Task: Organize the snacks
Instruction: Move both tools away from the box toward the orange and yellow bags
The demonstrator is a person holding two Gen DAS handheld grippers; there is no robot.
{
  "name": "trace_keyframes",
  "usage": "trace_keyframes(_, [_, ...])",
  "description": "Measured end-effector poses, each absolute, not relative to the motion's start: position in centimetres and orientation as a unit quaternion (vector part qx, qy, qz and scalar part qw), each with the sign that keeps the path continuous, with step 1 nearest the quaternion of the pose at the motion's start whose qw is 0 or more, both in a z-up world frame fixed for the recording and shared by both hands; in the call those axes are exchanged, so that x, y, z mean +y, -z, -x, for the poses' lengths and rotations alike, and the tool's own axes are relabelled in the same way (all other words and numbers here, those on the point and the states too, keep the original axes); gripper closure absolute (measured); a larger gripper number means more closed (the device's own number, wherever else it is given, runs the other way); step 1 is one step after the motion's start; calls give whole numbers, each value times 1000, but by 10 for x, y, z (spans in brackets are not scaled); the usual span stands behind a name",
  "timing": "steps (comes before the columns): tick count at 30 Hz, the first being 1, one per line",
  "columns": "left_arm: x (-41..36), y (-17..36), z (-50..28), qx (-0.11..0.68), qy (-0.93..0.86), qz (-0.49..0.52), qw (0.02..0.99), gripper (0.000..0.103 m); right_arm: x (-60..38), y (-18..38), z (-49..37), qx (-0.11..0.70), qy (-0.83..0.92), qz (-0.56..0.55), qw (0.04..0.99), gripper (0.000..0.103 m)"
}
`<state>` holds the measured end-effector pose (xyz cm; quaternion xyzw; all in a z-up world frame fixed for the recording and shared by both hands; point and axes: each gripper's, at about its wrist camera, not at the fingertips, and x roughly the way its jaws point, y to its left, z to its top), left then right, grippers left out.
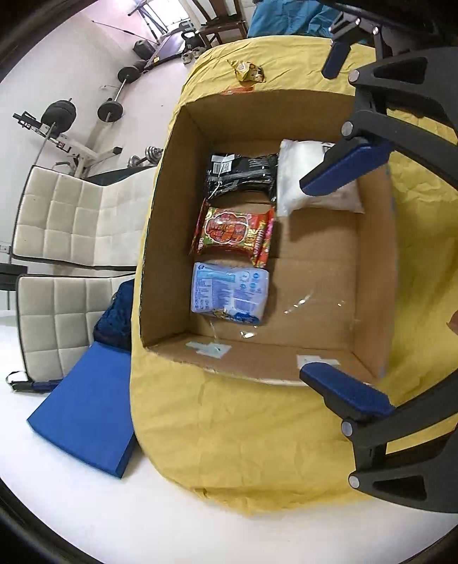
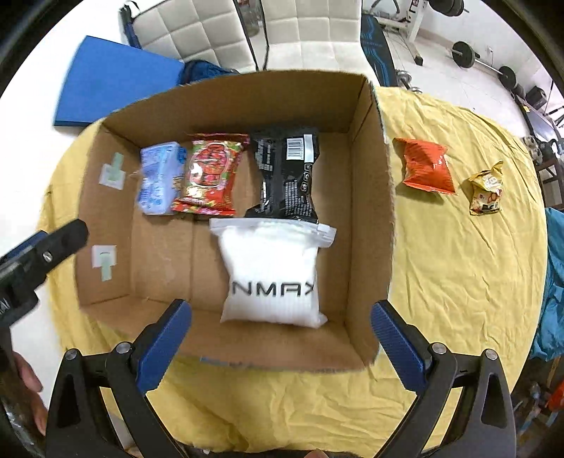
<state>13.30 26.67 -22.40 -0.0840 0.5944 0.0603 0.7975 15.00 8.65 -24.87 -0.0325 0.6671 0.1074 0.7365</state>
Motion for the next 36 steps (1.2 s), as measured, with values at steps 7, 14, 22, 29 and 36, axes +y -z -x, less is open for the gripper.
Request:
trace_keyframes(7, [248, 192, -100, 575, -55, 81, 812, 6, 75, 209, -121, 633, -119, 33, 764, 0])
trace_keyframes(14, [231, 170, -86, 561, -56, 75, 822, 6, 63, 183, -107, 618, -139, 27, 773, 0])
trace_keyframes(22, [195, 156, -97, 555, -45, 82, 826, 6, 20, 170, -117, 616, -143, -6, 775, 0])
trace_keyframes(29, [103, 161, -149, 564, 10, 54, 824, 6, -81, 168, -155, 612, -91, -5, 786, 0])
trace_keyframes(36, [7, 206, -221, 605, 51, 39, 794, 6, -196, 220, -231, 636, -39, 11, 771, 0])
